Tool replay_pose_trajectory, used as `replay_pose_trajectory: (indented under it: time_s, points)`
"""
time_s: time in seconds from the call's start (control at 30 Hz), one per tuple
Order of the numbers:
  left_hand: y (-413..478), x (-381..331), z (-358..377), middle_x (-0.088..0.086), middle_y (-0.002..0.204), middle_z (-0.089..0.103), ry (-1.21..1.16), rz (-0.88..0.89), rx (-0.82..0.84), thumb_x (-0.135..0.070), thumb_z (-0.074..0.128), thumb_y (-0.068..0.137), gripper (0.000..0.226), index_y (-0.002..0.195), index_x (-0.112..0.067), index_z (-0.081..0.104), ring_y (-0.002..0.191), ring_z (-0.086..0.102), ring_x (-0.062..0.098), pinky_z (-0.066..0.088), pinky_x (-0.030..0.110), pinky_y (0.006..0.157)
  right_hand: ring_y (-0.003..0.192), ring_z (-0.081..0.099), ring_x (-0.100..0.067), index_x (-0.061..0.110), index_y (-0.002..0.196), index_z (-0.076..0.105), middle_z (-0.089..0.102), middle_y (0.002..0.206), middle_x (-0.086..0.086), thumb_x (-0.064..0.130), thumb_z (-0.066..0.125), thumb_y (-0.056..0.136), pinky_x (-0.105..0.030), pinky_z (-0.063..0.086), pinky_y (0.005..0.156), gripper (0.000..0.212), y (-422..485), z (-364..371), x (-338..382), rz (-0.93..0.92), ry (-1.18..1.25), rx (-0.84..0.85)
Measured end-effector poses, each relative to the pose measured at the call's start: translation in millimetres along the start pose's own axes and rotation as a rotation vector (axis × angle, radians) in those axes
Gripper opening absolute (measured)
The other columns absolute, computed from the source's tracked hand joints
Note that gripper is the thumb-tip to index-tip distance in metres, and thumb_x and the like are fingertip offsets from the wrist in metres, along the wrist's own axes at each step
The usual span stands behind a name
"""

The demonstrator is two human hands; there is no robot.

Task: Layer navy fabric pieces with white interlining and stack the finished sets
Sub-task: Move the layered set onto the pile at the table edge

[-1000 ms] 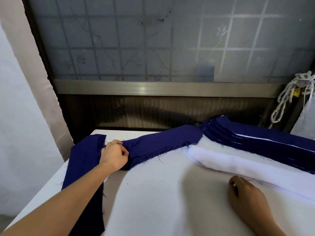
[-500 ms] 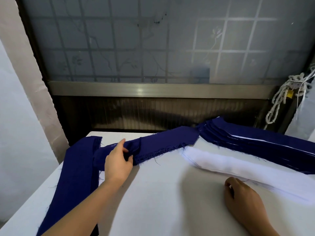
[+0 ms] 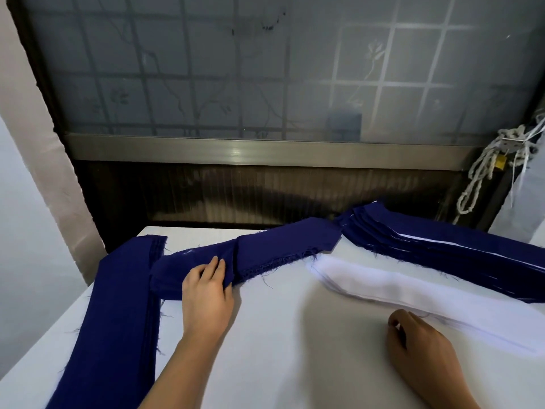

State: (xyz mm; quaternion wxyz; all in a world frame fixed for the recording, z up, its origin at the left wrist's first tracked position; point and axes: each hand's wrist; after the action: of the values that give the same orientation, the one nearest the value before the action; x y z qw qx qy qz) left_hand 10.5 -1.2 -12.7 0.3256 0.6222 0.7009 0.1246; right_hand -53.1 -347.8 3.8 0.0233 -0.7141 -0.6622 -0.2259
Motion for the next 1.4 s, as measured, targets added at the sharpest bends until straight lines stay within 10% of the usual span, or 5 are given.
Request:
replay_pose_trajectory:
  time_s: [0.23, 0.43, 0.57, 0.87, 1.4]
  points:
    - [-21, -28, -10, 0.004, 0.129, 0.066, -0.223, 0.109, -0.091, -0.003, 0.072, 0.081, 0.037, 0.117, -0.009, 0.073, 0.122, 0.057, 0.029, 0.043, 0.047, 0.105, 0.069, 0.059, -0.024, 0.019, 0.084, 0.058, 0.063, 0.078, 0.000, 0.015, 0.062, 0.084, -0.033, 0.046, 0.060, 0.005, 0, 2, 2, 0.011, -0.031, -0.026]
    - [-54, -88, -15, -0.015, 0.071, 0.062, -0.967, 0.115, 0.995, -0.054, 0.063, 0.088, 0.031, 0.080, -0.027, 0.074, 0.065, 0.053, 0.004, 0.041, 0.023, 0.064, 0.107, 0.056, -0.029, 0.008, 0.125, 0.059, 0.060, 0.123, -0.008, 0.016, 0.071, 0.061, -0.042, 0.046, 0.090, 0.065, -4, 4, 2, -0.367, -0.087, -0.280]
    - [-56, -88, -4, -0.003, 0.077, 0.072, -0.973, 0.007, 0.709, -0.058, 0.059, 0.085, 0.040, 0.088, -0.020, 0.073, 0.068, 0.065, 0.012, 0.052, 0.038, 0.066, 0.130, 0.045, -0.027, 0.018, 0.115, 0.069, 0.053, 0.140, -0.003, 0.013, 0.067, 0.047, -0.041, 0.028, 0.108, 0.068, -1, 5, -1, -0.517, -0.082, -0.176]
    - [-35, -60, -14, -0.021, 0.077, 0.069, -0.786, -0.027, -0.129, -0.023, 0.064, 0.091, 0.013, 0.092, -0.016, 0.075, 0.073, 0.066, 0.000, 0.049, 0.014, 0.067, 0.097, 0.063, -0.015, 0.012, 0.084, 0.069, 0.070, 0.093, 0.002, 0.022, 0.046, 0.085, -0.040, 0.038, 0.102, 0.025, 6, 19, -9, -0.457, 0.027, -0.357]
    - [-22, -23, -27, -0.006, 0.089, 0.064, -0.695, -0.304, -0.337, -0.014, 0.047, 0.103, 0.019, 0.111, -0.011, 0.063, 0.077, 0.058, 0.007, 0.042, 0.004, 0.073, 0.094, 0.053, -0.023, 0.012, 0.105, 0.065, 0.061, 0.085, 0.005, 0.005, 0.061, 0.082, -0.032, 0.021, 0.104, 0.025, -4, 1, -26, -0.039, 0.188, -0.590]
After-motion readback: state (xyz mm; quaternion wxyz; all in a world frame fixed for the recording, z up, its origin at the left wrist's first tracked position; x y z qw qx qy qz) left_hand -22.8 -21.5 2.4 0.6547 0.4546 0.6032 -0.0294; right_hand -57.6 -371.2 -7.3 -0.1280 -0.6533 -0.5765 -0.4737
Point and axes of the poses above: each hand's wrist, its own y-axis towards the middle knuckle, its own z-axis out of the palm, x = y × z
